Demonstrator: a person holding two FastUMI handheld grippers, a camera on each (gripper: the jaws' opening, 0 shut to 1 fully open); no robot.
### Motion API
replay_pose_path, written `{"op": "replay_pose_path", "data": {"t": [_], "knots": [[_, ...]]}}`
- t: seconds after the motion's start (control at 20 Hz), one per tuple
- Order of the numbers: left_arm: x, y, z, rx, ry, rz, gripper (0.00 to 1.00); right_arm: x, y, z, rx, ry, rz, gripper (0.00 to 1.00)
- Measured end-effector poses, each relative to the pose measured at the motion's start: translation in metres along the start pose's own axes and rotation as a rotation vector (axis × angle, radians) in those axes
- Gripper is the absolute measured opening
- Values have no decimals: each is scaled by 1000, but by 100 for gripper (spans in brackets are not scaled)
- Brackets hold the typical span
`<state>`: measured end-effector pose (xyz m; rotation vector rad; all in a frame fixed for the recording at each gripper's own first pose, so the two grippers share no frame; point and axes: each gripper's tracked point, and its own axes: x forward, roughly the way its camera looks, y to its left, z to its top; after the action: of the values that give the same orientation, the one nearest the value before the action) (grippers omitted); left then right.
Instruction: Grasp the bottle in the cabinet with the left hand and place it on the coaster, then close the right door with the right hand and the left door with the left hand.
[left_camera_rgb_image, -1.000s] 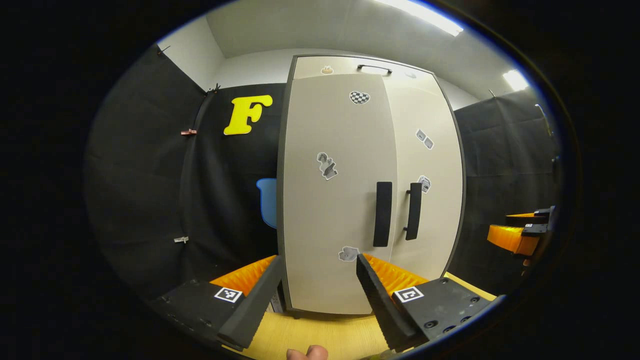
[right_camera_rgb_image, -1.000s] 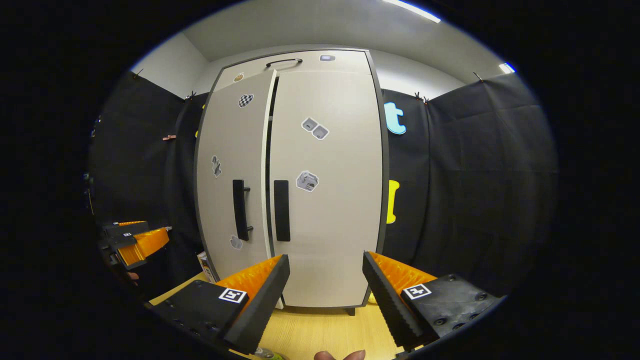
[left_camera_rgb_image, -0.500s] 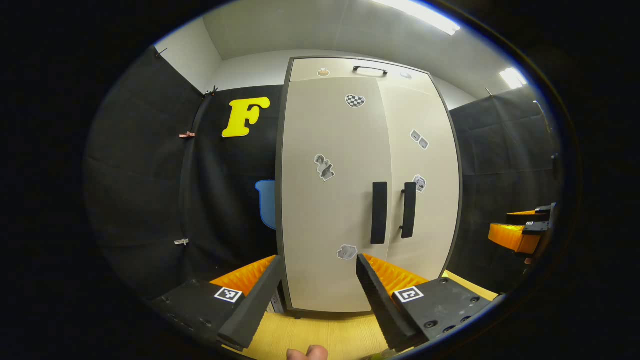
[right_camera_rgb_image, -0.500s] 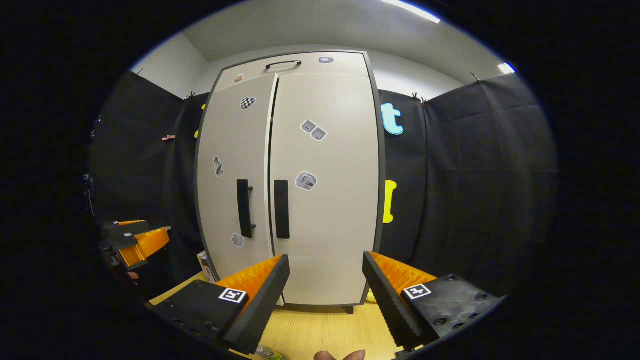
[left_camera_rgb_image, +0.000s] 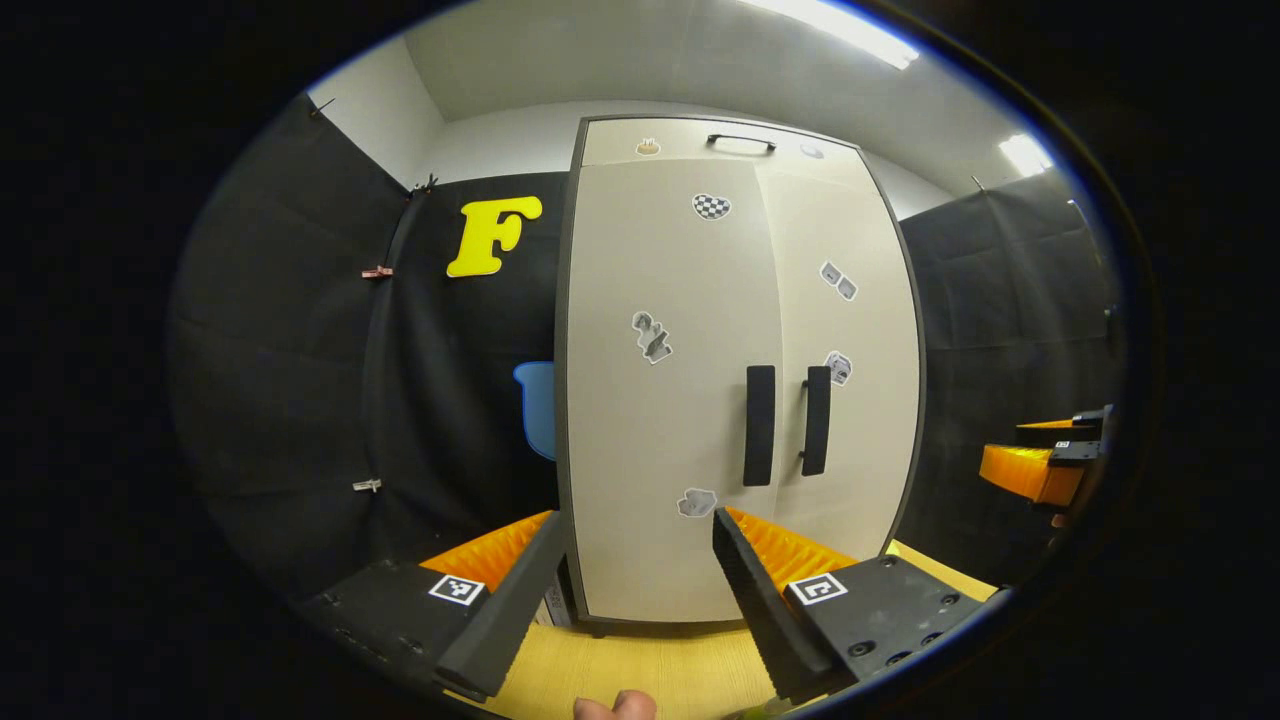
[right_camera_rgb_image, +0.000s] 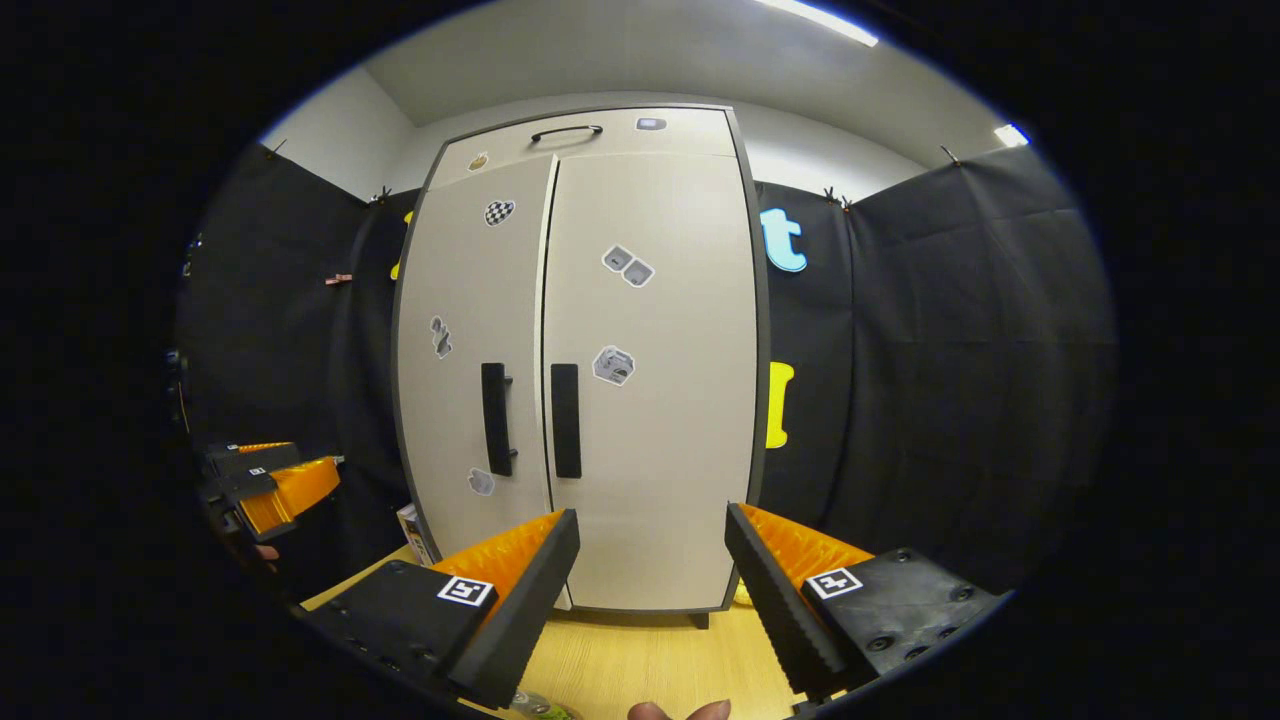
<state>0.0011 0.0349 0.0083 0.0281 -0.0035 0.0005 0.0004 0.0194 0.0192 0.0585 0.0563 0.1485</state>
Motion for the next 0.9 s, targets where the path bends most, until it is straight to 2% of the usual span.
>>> {"op": "replay_pose_path", "data": {"t": [0.9], "knots": [[-6,5,-1,14,4,8,95,-3,4,1,-6,-2,11,98]]}}
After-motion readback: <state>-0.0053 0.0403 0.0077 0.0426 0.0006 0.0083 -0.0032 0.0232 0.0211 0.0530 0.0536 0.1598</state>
